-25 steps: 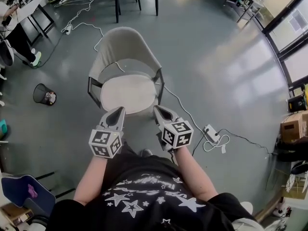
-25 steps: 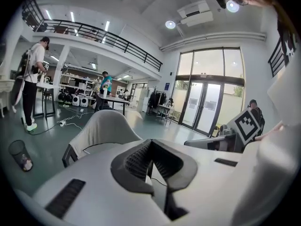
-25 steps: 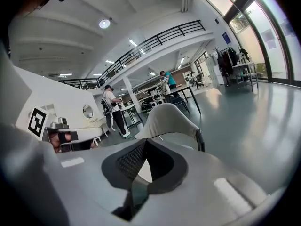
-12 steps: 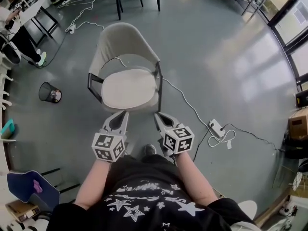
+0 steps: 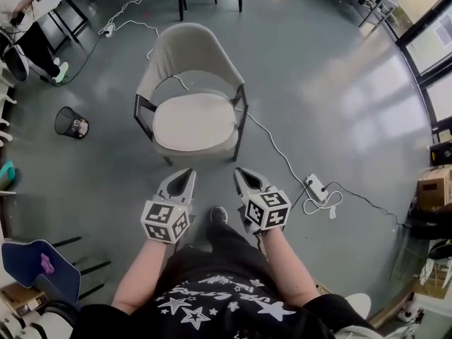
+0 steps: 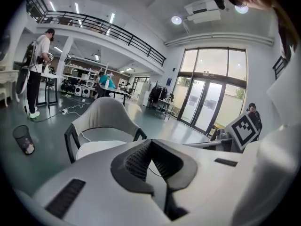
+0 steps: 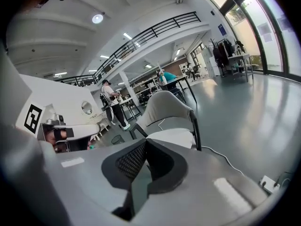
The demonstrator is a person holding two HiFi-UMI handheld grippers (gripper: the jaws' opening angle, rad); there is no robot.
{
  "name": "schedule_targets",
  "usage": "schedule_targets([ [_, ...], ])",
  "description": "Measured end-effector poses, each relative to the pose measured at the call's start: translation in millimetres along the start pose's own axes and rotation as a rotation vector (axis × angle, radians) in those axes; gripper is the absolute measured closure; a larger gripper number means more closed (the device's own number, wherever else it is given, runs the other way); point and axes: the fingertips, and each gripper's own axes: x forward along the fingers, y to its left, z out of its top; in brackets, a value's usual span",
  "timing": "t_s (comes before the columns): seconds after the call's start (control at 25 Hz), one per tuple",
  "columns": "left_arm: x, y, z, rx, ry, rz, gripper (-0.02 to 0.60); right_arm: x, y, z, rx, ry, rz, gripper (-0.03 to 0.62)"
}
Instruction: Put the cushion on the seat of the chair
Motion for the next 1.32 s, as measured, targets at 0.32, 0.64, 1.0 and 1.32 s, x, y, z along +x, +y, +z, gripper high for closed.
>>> schedule_targets([
  [0.32, -78, 35, -13, -0.023, -0.034, 0.056, 0.574, -4, 73, -11, -0.091, -0.010, 0.016, 0.591],
  [0.64, -142, 44, -12, -0.029, -0.114, 0.067, 0.574, -20, 140, -12, -0.221, -0.048, 0.023, 0.591],
  [1.0, -208, 39, -20, 0.004, -0.169, 0.046, 0.574, -55, 192, -33, -0.271, -0.090, -0.007, 0.591],
  [1.32, -251, 25, -39, 0.019, -0.184, 0.010, 0.574, -85, 221, -56, -0.244, -0.133, -0.022, 0.591],
])
